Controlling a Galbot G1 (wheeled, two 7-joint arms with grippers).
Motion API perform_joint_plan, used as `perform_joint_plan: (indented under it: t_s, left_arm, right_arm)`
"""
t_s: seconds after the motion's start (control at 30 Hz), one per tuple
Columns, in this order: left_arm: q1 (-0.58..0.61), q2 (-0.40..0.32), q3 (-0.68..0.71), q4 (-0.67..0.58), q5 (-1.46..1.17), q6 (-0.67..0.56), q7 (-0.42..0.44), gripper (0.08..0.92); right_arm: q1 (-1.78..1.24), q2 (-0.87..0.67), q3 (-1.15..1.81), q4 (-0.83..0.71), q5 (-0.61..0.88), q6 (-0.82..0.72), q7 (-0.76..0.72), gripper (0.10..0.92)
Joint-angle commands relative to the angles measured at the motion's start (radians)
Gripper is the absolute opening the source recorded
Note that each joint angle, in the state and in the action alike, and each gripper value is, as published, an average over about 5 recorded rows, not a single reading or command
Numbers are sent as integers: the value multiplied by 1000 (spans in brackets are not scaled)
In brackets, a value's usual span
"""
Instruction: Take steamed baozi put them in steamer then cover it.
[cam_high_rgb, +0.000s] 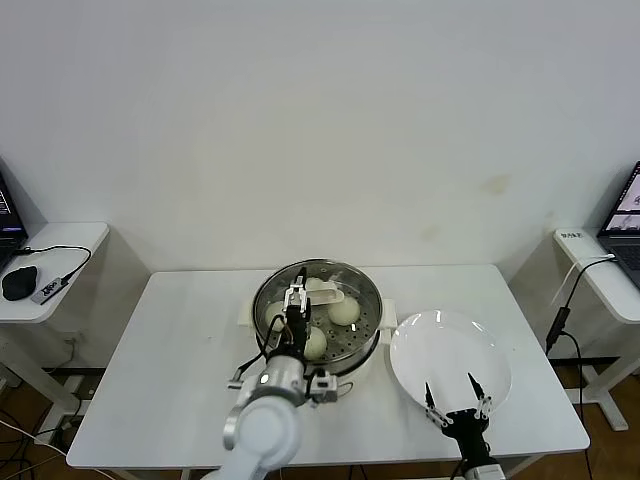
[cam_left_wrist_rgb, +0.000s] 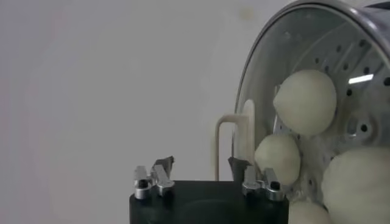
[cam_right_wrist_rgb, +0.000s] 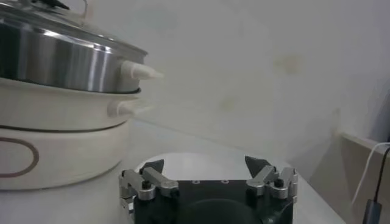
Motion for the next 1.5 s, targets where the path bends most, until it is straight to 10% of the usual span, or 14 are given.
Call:
perform_joint_plan:
  t_s: [0.03, 0.47, 0.9, 1.5]
  left_arm:
    - [331, 162, -114, -379, -313, -44, -106, 815]
    - [576, 104, -596, -271, -1644, -451, -564, 823]
    - [728, 18, -572, -86, -1723, -710, -531, 823]
    - [778, 9, -561, -56, -1600, -737, -506, 823]
  right_arm:
    - [-1, -9, 1, 1, 9, -3, -1, 823]
    - [-47, -36, -31, 40, 58, -1, -18, 823]
    - [-175, -118, 17, 145, 260, -70, -121, 823]
    - [-165, -98, -31, 150, 223, -86, -98, 823]
